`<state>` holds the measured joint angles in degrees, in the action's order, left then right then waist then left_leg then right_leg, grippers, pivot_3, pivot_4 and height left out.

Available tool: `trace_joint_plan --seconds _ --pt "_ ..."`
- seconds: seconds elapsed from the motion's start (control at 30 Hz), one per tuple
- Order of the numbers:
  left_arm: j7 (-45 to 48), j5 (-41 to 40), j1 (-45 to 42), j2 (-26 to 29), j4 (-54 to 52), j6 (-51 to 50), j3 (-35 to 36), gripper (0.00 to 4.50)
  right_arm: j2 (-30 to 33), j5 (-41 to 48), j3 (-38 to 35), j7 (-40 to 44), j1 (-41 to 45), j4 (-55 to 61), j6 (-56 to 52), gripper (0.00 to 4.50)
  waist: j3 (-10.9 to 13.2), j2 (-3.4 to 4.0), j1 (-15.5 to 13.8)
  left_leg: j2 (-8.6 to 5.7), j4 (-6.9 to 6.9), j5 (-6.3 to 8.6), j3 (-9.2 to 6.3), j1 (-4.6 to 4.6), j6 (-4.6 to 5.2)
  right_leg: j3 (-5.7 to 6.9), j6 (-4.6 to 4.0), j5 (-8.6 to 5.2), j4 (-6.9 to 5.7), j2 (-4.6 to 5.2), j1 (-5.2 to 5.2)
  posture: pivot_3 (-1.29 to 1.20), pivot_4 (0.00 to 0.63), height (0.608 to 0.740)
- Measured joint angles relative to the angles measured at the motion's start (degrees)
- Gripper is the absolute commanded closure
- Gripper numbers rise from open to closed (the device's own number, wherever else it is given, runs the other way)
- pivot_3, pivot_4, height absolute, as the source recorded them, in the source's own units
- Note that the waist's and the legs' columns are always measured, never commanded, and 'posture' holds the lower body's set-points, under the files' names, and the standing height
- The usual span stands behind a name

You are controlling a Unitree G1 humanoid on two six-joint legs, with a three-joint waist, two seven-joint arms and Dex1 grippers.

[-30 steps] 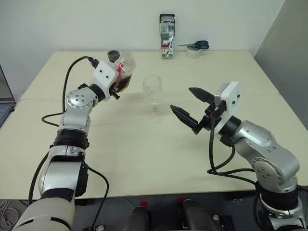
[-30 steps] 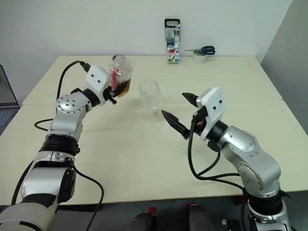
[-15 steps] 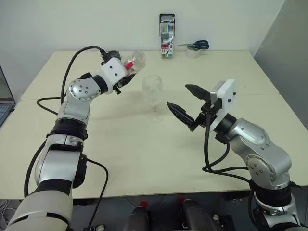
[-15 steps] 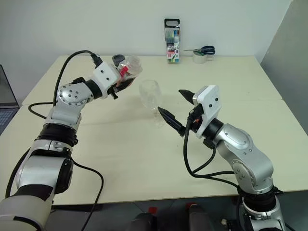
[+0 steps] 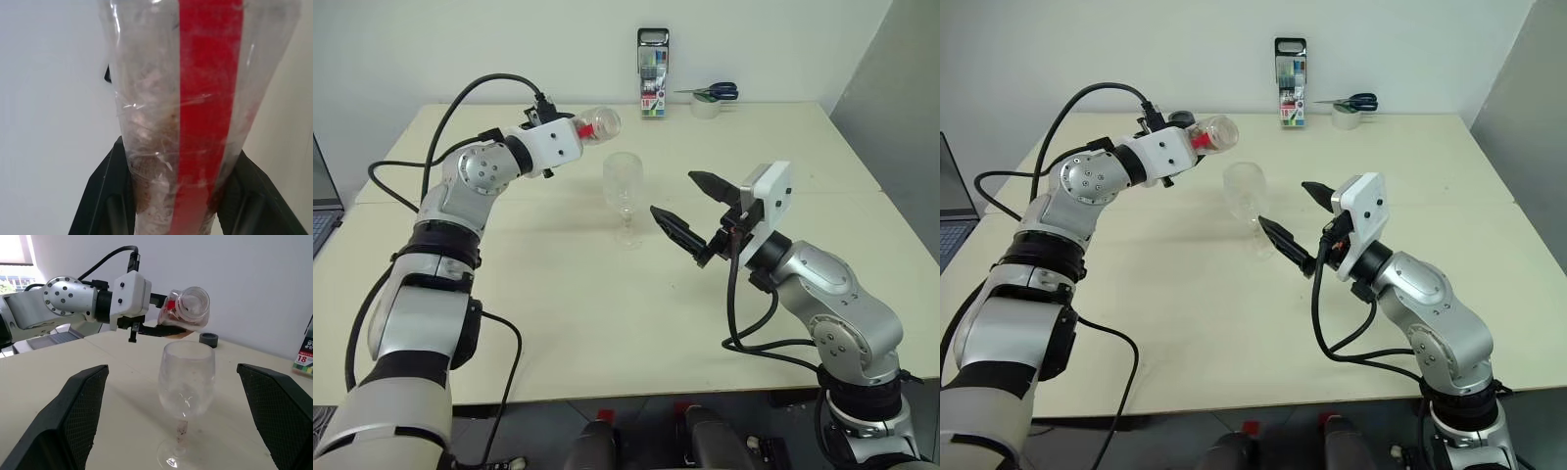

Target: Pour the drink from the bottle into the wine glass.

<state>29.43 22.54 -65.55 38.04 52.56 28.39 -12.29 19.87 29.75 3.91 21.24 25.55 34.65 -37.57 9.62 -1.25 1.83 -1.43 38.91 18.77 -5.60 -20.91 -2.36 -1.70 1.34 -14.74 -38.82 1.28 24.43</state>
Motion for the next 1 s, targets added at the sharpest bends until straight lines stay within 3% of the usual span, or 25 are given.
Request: trace_joint_plan --seconds 1.0 --pt "-7.5 14.0 -5.7 4.5 2.7 9.7 -7.9 2.84 -1.3 -1.5 0.7 0.2 -0.2 -0.7 1.1 0.00 0.0 0.00 0.0 -0.05 0.02 0.00 0.03 0.00 0.01 0.01 0.03 -0.02 -0.08 -0.04 0.01 0.00 0.150 0.740"
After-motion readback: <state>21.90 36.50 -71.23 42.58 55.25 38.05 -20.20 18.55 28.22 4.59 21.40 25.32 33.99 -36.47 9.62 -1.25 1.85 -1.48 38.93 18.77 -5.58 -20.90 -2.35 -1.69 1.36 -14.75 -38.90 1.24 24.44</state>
